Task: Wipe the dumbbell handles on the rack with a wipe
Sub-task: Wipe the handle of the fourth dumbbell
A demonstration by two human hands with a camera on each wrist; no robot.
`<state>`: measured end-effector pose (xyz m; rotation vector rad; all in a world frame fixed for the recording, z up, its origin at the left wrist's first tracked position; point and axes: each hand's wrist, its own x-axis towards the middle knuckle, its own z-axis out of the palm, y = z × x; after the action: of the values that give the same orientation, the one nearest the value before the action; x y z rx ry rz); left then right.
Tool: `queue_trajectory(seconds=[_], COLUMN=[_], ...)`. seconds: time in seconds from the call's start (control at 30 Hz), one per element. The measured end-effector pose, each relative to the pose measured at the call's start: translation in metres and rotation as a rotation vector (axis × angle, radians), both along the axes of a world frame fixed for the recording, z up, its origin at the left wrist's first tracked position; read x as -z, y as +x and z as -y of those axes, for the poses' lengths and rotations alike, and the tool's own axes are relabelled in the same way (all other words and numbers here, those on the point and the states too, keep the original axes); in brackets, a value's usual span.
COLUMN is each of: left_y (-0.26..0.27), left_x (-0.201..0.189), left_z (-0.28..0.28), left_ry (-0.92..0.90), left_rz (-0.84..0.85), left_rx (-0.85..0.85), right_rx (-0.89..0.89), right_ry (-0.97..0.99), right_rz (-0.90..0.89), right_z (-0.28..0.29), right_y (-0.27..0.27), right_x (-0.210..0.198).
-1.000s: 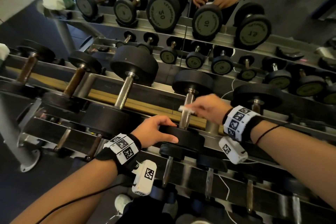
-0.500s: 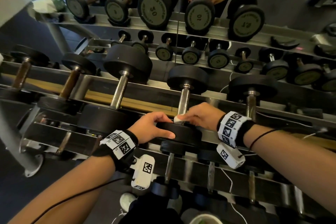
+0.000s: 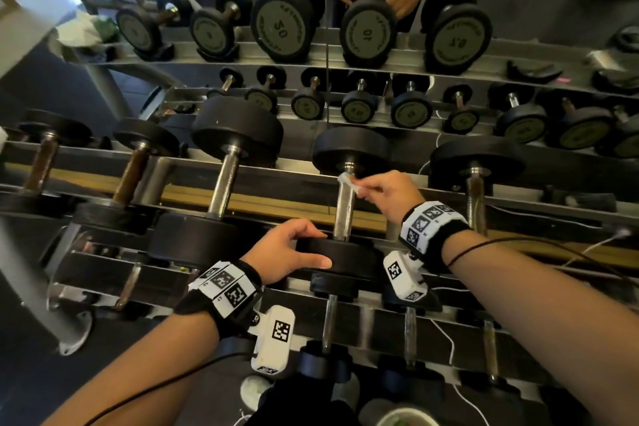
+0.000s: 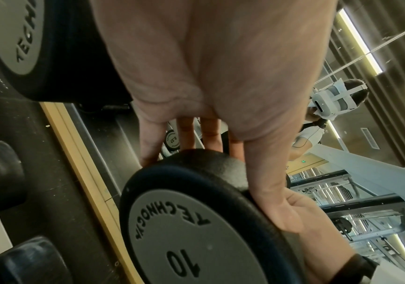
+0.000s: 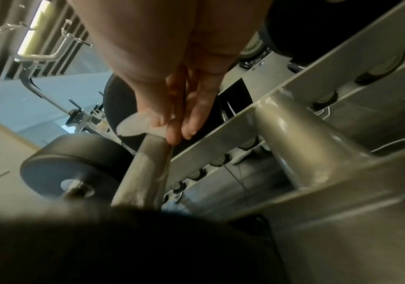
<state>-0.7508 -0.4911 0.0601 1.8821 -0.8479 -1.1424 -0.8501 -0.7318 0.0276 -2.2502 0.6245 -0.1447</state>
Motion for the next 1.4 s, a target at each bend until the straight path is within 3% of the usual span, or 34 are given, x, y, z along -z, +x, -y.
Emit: queue_trajectory(seconds=[0.13, 0.3, 0.37, 0.5, 0.6, 0.8, 0.97, 1.07, 1.23, 1.4], left_y=[-0.001, 0.001, 0.002, 0.003, 0.003, 0.001, -0.002, -0.008, -0.029, -0.049], left_x=[0.000, 0.000, 0.000, 0.003, 0.008, 0.009, 0.000, -0.004, -0.001, 0.011], left_z=[0.000, 0.001, 0.001, 0.001, 0.000, -0.002, 0.002, 0.005, 0.021, 0.032], left_ry=[-0.019, -0.004, 0.004, -0.009, -0.020, -0.027, -0.034, -0.020, 0.087, 0.113], left_rz=[0.006, -0.013, -0.027, -0.025, -0.022, 0.031, 0.091, 0.112, 0.455, 0.740], left_rx=[-0.004, 0.009, 0.017, 0.011, 0.011, 0.012, 0.123, 0.170, 0.332, 0.290], right_rx=[-0.147, -0.406, -0.291, 0.219, 0.290, 0.178, -0.055, -0.159, -0.074, 0.020], right_ry=[0.044, -0.083, -0.029, 0.311, 0.316, 0.405, 0.131, 0.120, 0.156, 0.042], right_rz=[-0.032, -0.277, -0.242, -0.009, -0.021, -0.068, -0.276, -0.294, -0.246, -0.276], right_z=[-0.009, -0.010, -0.005, 0.009, 0.010, -0.003, -0.021, -0.031, -0.022, -0.017], right_y=[-0.024, -0.034, -0.031, -0.015, 0.003, 0.008, -0.011, -0.024, -0.038, -0.063], right_x=[0.005, 0.001, -0.004, -0.009, -0.006, 0.006, 0.023, 0.026, 0.005, -0.011])
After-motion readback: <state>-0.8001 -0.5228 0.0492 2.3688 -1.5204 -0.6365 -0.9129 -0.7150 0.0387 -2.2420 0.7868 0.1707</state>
